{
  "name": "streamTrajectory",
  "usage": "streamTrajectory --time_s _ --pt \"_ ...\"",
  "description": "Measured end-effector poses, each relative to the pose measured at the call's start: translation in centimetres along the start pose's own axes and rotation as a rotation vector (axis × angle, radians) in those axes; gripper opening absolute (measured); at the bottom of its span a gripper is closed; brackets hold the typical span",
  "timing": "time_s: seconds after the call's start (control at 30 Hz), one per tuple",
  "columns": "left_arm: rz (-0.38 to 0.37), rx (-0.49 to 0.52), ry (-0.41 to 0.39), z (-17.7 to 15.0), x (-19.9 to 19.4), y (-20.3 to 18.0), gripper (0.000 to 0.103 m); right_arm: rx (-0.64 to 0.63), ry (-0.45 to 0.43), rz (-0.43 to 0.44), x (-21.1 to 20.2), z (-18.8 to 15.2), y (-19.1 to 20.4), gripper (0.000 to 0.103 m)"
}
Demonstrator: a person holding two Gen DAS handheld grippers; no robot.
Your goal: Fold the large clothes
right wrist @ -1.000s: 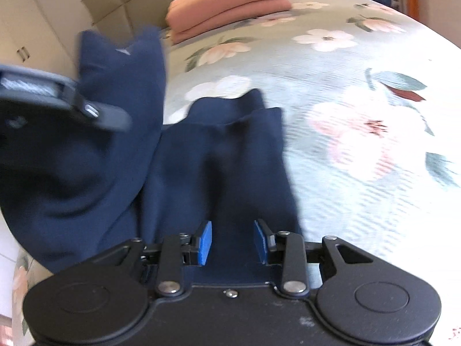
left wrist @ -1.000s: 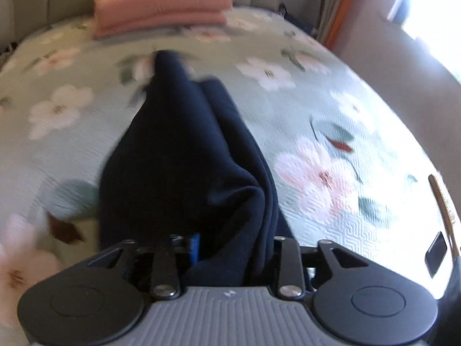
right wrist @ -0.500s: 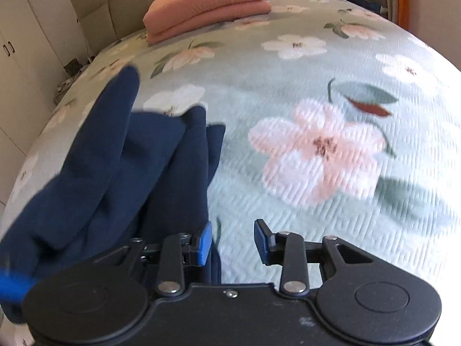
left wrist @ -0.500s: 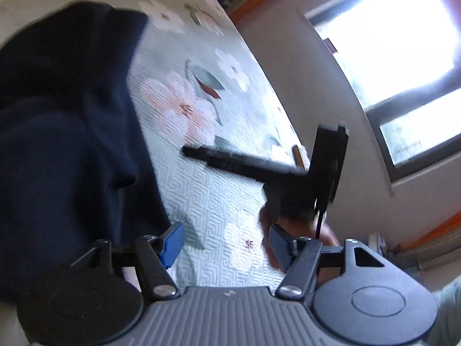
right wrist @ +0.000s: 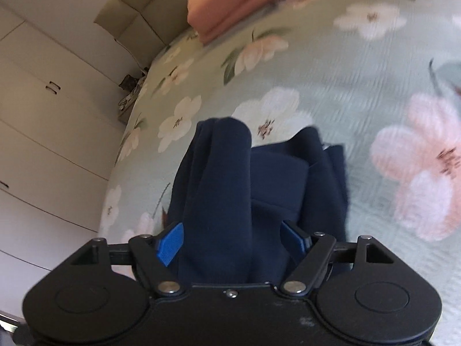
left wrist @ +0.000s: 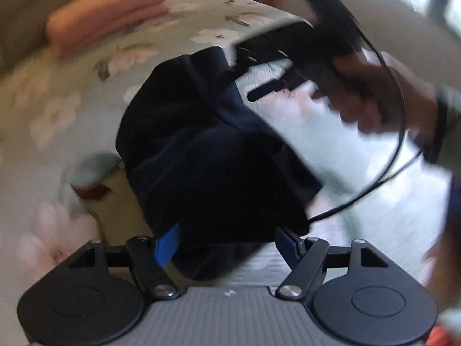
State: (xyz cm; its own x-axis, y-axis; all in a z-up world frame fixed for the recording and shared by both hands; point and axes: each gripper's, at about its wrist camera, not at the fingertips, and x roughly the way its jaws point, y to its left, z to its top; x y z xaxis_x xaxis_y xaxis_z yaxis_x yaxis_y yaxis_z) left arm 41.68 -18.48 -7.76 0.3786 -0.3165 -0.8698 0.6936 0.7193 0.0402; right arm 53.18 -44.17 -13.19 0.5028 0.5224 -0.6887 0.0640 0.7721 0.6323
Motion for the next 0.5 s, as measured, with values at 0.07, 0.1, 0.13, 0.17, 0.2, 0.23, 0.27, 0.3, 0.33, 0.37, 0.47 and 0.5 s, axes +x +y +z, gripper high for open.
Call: streamTrajectory --time_s 0.07,0.1,0.13,0.17,0.2,0.23,0.27,0.3,0.33,0.37,0.47,0.5 --pt "0.026 0.041 0.0 -0.4 1.0 -0.4 0.074 0.049 0.036 -0.006 1.4 0.2 -0.7 0.094" --pt "0.037 0.056 -0.002 -0.5 1.8 -0.6 0.074 0.074 0.057 0.0 2.1 0.4 -1.2 0.096" --pt "0.047 0.069 -0.01 -1.3 2.1 -0.7 0.074 0.099 0.074 0.003 2.8 0.5 -1.9 0.098" --pt "0.064 0.092 -0.016 -1.7 2.6 -1.1 0.074 0.124 0.087 0.008 3.4 0.6 -2.4 0.101" --pt "0.078 0.109 -0.021 -1.5 3.2 -1.2 0.074 0.157 0.105 0.021 4.3 0.6 -3.2 0.102" --pt "0.09 0.123 -0.028 -1.4 3.8 -1.4 0.074 0.202 0.123 0.035 5.1 0.5 -4.1 0.103" --pt "0.09 0.126 -0.031 -1.1 4.5 -1.5 0.074 0.25 0.14 0.055 5.8 0.5 -4.9 0.103" --pt "0.078 0.121 -0.04 -1.1 4.8 -1.5 0.074 0.296 0.161 0.095 6.6 0.3 -5.8 0.103" --pt "0.059 0.115 -0.051 -1.0 5.1 -1.6 0.073 0.319 0.173 0.132 7.0 0.2 -6.2 0.101" --pt "0.043 0.114 -0.059 -1.0 5.3 -1.7 0.07 0.317 0.161 0.155 7.1 0.1 -6.3 0.088" --pt "0.032 0.125 -0.061 -0.9 5.9 -1.9 0.053 0.21 0.104 0.155 5.8 0.2 -4.8 0.039" --pt "0.018 0.11 -0.066 -0.7 6.0 -1.6 0.05 0.154 0.089 0.134 5.1 0.4 -3.9 0.033"
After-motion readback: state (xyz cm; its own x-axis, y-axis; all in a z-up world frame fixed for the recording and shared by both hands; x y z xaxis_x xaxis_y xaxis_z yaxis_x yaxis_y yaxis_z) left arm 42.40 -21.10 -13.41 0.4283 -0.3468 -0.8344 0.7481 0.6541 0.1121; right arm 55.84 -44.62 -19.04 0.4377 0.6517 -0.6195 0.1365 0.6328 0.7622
